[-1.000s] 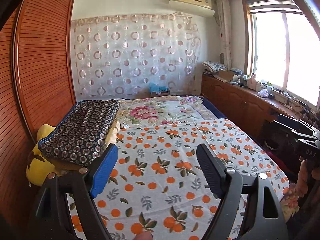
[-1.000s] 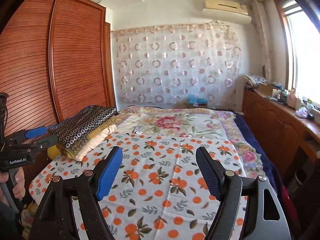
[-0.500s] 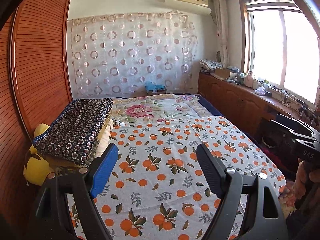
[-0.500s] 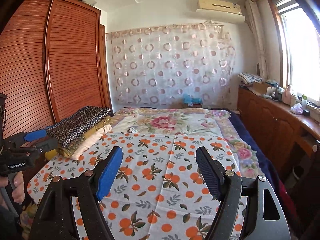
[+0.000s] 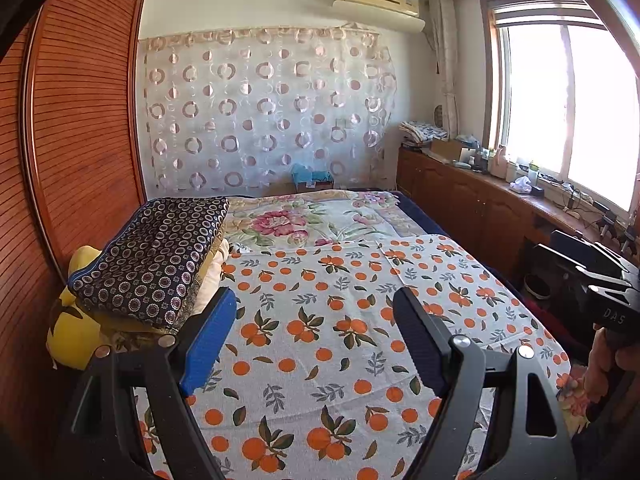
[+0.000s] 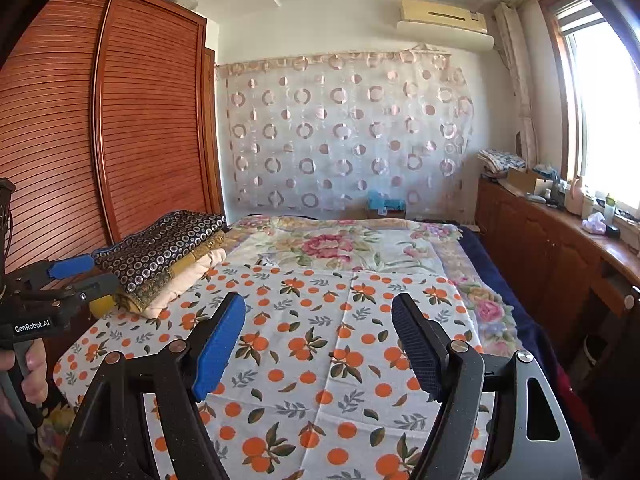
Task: Fold small clothes
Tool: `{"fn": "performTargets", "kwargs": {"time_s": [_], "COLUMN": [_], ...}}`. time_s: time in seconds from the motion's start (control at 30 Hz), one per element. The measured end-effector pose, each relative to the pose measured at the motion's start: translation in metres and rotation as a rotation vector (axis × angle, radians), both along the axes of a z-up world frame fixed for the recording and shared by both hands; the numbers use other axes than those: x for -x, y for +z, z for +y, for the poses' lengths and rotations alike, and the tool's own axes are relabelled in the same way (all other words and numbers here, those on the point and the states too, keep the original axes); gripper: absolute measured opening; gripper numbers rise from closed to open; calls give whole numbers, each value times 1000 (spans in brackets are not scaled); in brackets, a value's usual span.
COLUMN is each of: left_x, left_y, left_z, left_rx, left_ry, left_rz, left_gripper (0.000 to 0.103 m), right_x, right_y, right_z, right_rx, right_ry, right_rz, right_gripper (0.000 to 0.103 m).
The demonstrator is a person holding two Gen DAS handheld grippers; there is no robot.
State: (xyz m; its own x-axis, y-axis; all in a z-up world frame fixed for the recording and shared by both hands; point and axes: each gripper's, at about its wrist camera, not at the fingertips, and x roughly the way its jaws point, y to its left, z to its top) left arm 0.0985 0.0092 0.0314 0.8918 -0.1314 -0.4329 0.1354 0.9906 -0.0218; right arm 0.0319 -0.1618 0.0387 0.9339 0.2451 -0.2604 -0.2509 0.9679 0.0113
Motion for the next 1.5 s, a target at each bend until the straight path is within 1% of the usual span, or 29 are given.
{"fn": "performTargets", "kwargs": {"time_s": [0.43,1.5], "left_x": [5,9], "left_y": [3,7], "left_z": [-3,-6], "left_rx": [1,10], "left_ry": [2,12], "left_rz": [-7,-12], "left_gripper": [81,81], "right_x": [3,4], "right_y": [0,0], "right_z": [-17,-28], "right_rx": [0,-2], "right_ry": [9,17], "right_rz": [-10,-18], "right_gripper": [78,78]}}
